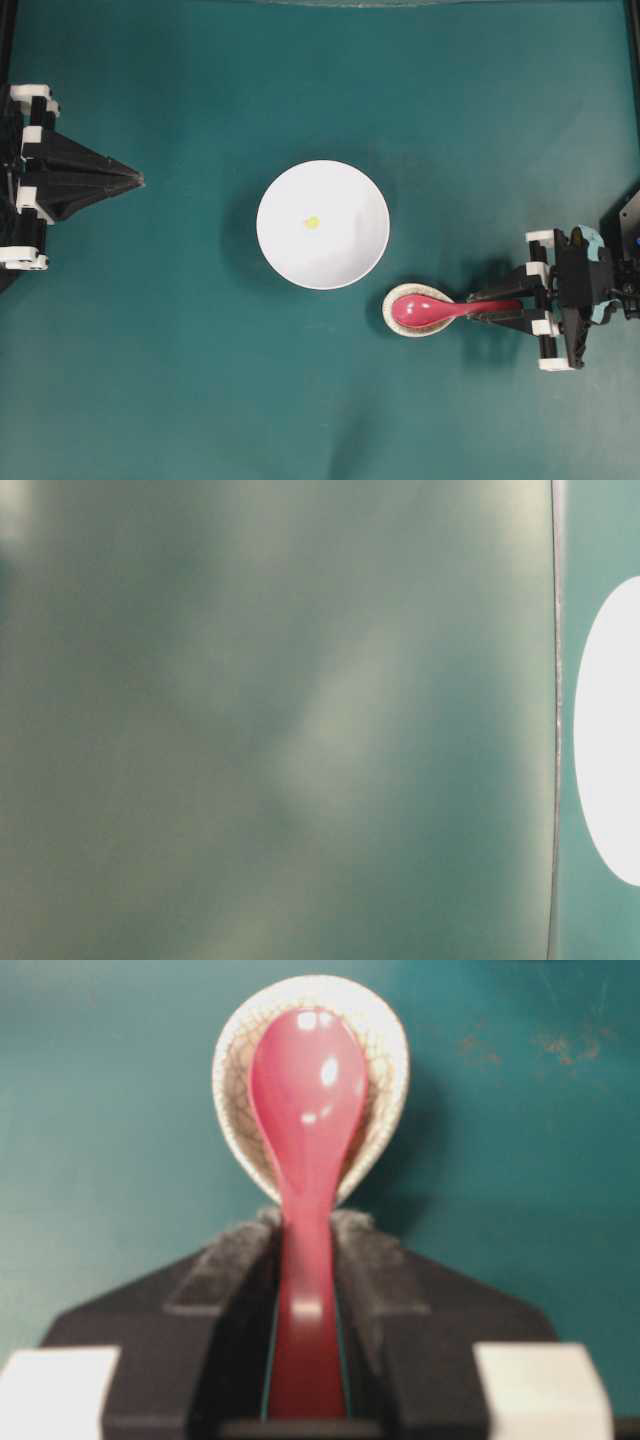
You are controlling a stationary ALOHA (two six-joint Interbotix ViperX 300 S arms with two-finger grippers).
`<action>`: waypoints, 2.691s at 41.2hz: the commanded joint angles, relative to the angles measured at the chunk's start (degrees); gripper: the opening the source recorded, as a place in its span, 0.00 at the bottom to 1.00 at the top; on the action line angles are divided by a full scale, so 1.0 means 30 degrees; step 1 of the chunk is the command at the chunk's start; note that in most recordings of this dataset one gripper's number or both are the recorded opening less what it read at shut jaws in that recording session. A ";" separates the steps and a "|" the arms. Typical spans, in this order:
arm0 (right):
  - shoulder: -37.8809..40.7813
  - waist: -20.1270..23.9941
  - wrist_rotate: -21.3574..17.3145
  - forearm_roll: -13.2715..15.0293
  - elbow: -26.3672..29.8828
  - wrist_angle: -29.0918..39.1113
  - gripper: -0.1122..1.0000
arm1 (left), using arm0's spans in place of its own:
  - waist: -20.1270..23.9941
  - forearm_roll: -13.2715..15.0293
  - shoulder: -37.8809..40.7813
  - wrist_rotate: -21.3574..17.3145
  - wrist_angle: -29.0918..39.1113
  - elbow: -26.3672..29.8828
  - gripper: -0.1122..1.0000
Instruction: Scoop the yellow hexagonal prism block from the bowl with a spoon using the right arm.
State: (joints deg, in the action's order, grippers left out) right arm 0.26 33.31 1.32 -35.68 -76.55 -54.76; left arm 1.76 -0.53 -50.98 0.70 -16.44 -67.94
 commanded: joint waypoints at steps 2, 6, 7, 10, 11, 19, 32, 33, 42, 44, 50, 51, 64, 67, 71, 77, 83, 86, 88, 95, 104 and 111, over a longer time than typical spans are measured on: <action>-0.0293 0.0000 0.0029 -0.0029 0.0205 -0.0205 0.34 | 0.0029 -0.0059 0.0117 0.0000 -0.0176 0.0381 0.13; -0.0762 -0.0059 0.0059 -0.0029 0.0205 -0.0146 0.34 | 0.0029 -0.0059 0.0117 0.0000 -0.0176 0.0352 0.13; -0.0937 -0.0117 0.0059 -0.0029 0.0205 -0.0117 0.34 | 0.0029 -0.0059 0.0117 0.0000 -0.0146 0.0381 0.13; -0.1670 -0.0264 0.0088 -0.0029 0.0205 0.0000 0.34 | 0.0029 -0.0059 0.0117 -0.0029 -0.0146 0.0381 0.13; -0.2051 -0.0352 0.0088 -0.0029 0.0234 0.0088 0.34 | 0.0029 -0.0059 0.0117 0.0000 -0.0146 0.0381 0.13; -0.4834 -0.1465 0.0762 -0.0029 0.0352 0.1904 0.32 | 0.0029 -0.0059 0.0088 0.0000 -0.0205 0.0439 0.13; -0.9580 -0.5361 0.5449 0.0000 0.2139 0.8965 0.32 | 0.0029 -0.0059 0.0088 0.0000 -0.0205 0.0410 0.13; -0.9814 -0.5654 0.5771 0.0000 0.2314 0.9521 0.32 | 0.0029 -0.0059 0.0088 0.0000 -0.0205 0.0410 0.13; -1.1396 -0.9287 0.7969 0.0000 0.4307 1.5205 0.32 | 0.0029 -0.0059 0.0088 0.0000 -0.0205 0.0439 0.13; -1.1484 -1.0049 0.8145 0.0000 0.4775 1.6348 0.32 | 0.0029 -0.0059 0.0088 0.0000 -0.0205 0.0439 0.13; -1.1367 -1.1982 0.8232 0.0293 0.6240 1.9541 0.32 | 0.0029 -0.0059 0.0029 0.0000 -0.0205 0.0439 0.13; -1.1250 -1.2275 0.8232 0.0410 0.6504 2.0127 0.32 | 0.0029 -0.0059 0.0029 0.0000 -0.0205 0.0439 0.13; -0.9434 -1.4004 0.8203 0.0791 0.9580 2.4375 0.32 | 0.0029 -0.0059 0.0088 0.0029 -0.0176 0.0439 0.13; -0.8848 -1.4297 0.8174 0.0908 1.0371 2.5283 0.32 | 0.0029 -0.0059 0.0088 0.0000 -0.0146 0.0410 0.13; -0.7852 -1.4648 0.8115 0.1289 1.1279 2.6602 0.32 | 0.0029 -0.0059 0.0088 -0.0088 -0.0117 0.0439 0.13; -0.6533 -1.4736 0.8086 0.1846 1.2305 2.7979 0.32 | 0.0029 -0.0059 0.0088 -0.0146 -0.0117 0.0439 0.13; -0.5479 -1.4736 0.7852 0.2402 1.3271 2.8975 0.32 | 0.0029 -0.0059 0.0088 -0.0146 -0.0117 0.0439 0.13; -0.5010 -1.4736 0.7588 0.2842 1.3682 2.9326 0.32 | 0.0029 -0.0059 0.0088 -0.0146 -0.0146 0.0410 0.13; -0.4687 -1.4736 0.7295 0.3223 1.4004 2.9531 0.32 | 0.0029 -0.0059 0.0088 -0.0146 -0.0146 0.0439 0.13; -0.3633 -1.4736 0.5947 0.4688 1.5146 3.0791 0.32 | 0.0029 -0.0059 0.0088 -0.0234 -0.0176 0.0410 0.13; -0.2666 -1.4736 0.4805 0.6416 1.6318 3.1992 0.32 | 0.0029 -0.0059 0.0088 -0.0293 -0.0205 0.0410 0.13; -0.2256 -1.4736 0.4805 0.6621 1.6816 3.2021 0.32 | 0.0029 -0.0059 0.0088 -0.0293 -0.0205 0.0410 0.13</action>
State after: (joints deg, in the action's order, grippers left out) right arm -6.06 -10.72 15.91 -15.91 -28.04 41.31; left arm 1.76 -0.53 -51.06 -0.09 -16.44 -67.94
